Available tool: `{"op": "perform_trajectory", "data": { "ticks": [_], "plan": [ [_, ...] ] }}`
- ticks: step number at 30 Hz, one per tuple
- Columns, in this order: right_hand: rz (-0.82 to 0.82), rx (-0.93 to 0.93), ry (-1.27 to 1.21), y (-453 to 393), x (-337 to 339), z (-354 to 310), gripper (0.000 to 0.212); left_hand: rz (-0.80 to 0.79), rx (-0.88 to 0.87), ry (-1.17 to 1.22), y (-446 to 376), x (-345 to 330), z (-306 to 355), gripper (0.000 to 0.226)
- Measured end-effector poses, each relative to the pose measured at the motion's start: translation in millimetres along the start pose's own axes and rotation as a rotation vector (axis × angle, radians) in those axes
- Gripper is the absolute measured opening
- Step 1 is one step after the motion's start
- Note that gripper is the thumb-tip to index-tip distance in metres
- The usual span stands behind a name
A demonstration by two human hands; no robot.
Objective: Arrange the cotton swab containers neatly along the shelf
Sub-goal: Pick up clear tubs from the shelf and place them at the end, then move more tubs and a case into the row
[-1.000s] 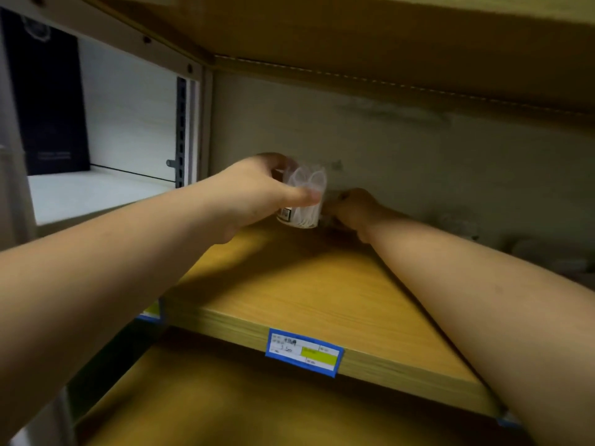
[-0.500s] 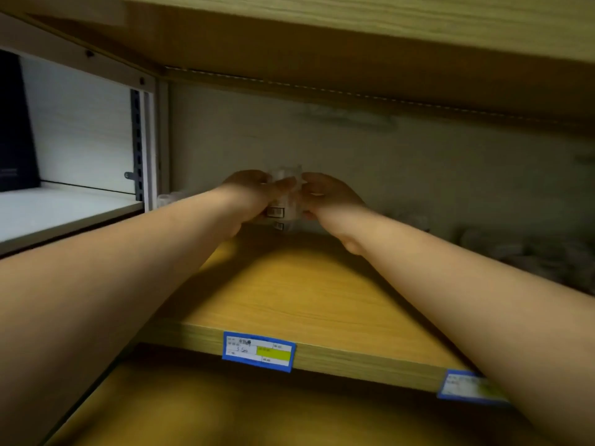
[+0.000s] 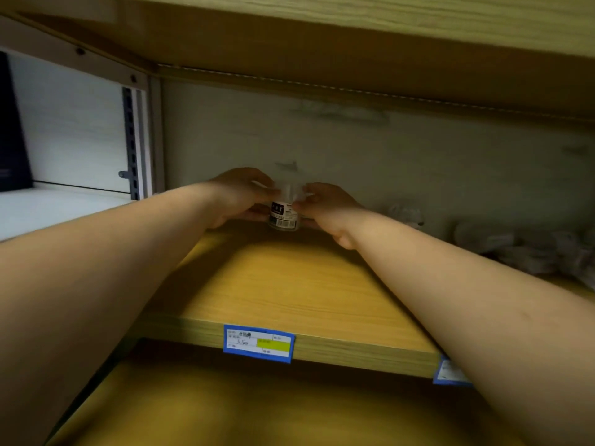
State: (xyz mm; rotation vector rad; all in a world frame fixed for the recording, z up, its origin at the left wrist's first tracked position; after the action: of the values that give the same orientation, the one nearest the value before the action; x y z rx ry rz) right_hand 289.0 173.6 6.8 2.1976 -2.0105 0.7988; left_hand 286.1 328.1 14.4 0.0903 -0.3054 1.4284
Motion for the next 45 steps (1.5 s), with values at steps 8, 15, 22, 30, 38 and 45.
{"op": "perform_trajectory", "data": {
  "ticks": [8, 15, 22, 30, 38, 45],
  "plan": [
    [0.043, 0.003, 0.145, -8.9, -7.2, 8.0, 0.057, -0.008, -0.003, -0.161, -3.7, 7.6, -10.9, 0.027],
    [0.043, 0.016, 0.196, -5.6, -8.7, 6.3, 0.041, 0.002, -0.011, -0.218, 0.0, 0.9, -14.9, 0.052],
    [0.044, 0.052, 0.312, 1.9, -8.8, -2.3, 0.021, 0.012, 0.009, -0.256, 3.3, 0.9, -11.7, 0.051],
    [0.048, -0.003, 0.401, 34.5, 54.0, -21.6, 0.049, 0.225, -0.074, -0.353, 27.0, 20.9, 23.2, 0.046],
    [0.196, 0.003, 0.463, 128.9, 180.5, -33.0, 0.029, 0.259, -0.623, -0.479, 90.9, -67.3, 119.3, 0.028],
    [0.515, -0.093, 0.594, 229.0, 303.9, -10.0, 0.025, -0.026, -0.762, -0.622, 121.8, -212.9, 157.7, 0.027]
  ]
}}
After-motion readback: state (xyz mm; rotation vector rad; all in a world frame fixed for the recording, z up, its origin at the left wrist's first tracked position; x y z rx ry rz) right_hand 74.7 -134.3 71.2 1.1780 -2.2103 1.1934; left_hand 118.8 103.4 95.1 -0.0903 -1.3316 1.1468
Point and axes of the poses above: each hand's wrist, its own y-axis away from the middle knuckle, its own x-axis out of the back of the hand, z = x × y, the point moved 10 cm from there along -y, towards the middle knuckle, and after that the axes turned 4 degrees about x, right-handed, at the moved point
